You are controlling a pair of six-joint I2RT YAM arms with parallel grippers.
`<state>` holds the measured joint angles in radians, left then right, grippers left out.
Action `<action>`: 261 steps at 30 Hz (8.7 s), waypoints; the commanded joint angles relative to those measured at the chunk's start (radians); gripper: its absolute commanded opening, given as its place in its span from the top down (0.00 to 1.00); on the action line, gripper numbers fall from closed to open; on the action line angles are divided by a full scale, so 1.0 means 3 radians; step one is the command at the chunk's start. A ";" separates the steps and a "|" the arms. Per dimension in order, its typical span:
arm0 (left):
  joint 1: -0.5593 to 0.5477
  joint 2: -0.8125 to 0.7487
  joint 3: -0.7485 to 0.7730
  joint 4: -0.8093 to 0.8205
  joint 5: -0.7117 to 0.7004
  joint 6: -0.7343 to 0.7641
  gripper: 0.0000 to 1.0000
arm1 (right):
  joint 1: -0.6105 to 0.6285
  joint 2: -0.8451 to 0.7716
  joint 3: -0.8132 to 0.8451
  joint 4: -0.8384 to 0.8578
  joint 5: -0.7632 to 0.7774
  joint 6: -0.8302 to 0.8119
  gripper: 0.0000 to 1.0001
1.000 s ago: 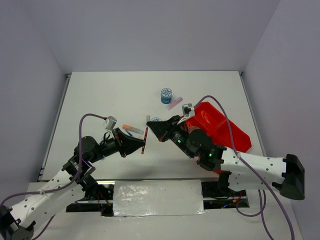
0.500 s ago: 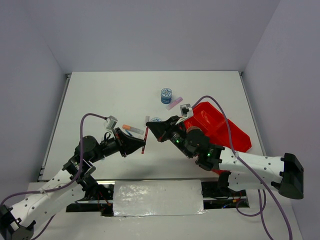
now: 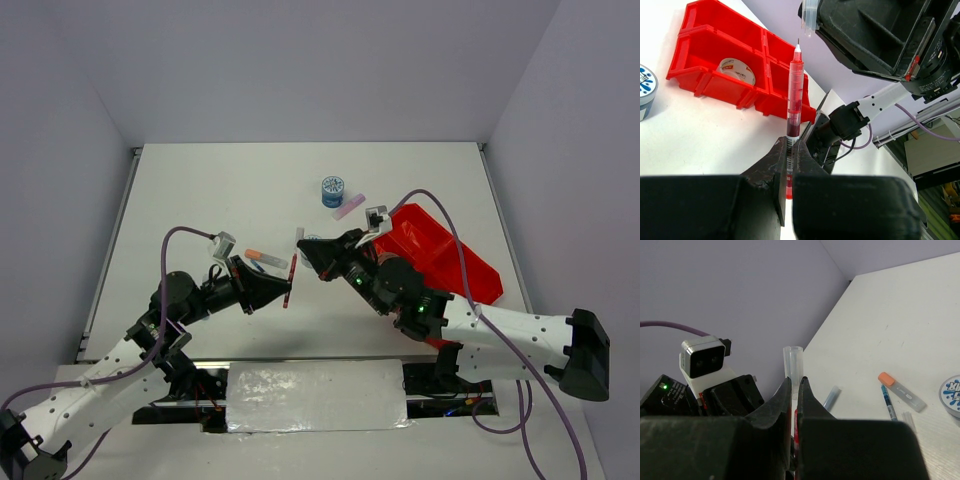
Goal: Sort the stationery into containers
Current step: Close the pen cap on the pen.
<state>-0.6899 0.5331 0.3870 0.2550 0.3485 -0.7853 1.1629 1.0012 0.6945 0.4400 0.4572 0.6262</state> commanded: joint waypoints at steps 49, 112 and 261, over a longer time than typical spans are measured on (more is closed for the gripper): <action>-0.0012 -0.0207 -0.0001 0.0459 -0.0318 -0.0108 1.00 | -0.0006 0.0196 -0.0239 0.0405 -0.0246 0.0255 1.00; -0.0012 -0.0315 -0.0134 0.0669 0.0285 0.0572 1.00 | 0.0102 0.0109 -0.0055 0.0609 -0.1094 -0.0615 0.72; -0.0635 -0.0146 0.1241 -0.1224 -0.1540 0.0838 0.23 | 0.0301 0.0068 0.0743 -0.0889 -0.1534 -0.1331 1.00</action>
<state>-0.8841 0.4725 0.7128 -0.0837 -0.1146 -0.5983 1.2369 1.0531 0.9298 0.0463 0.0147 0.1932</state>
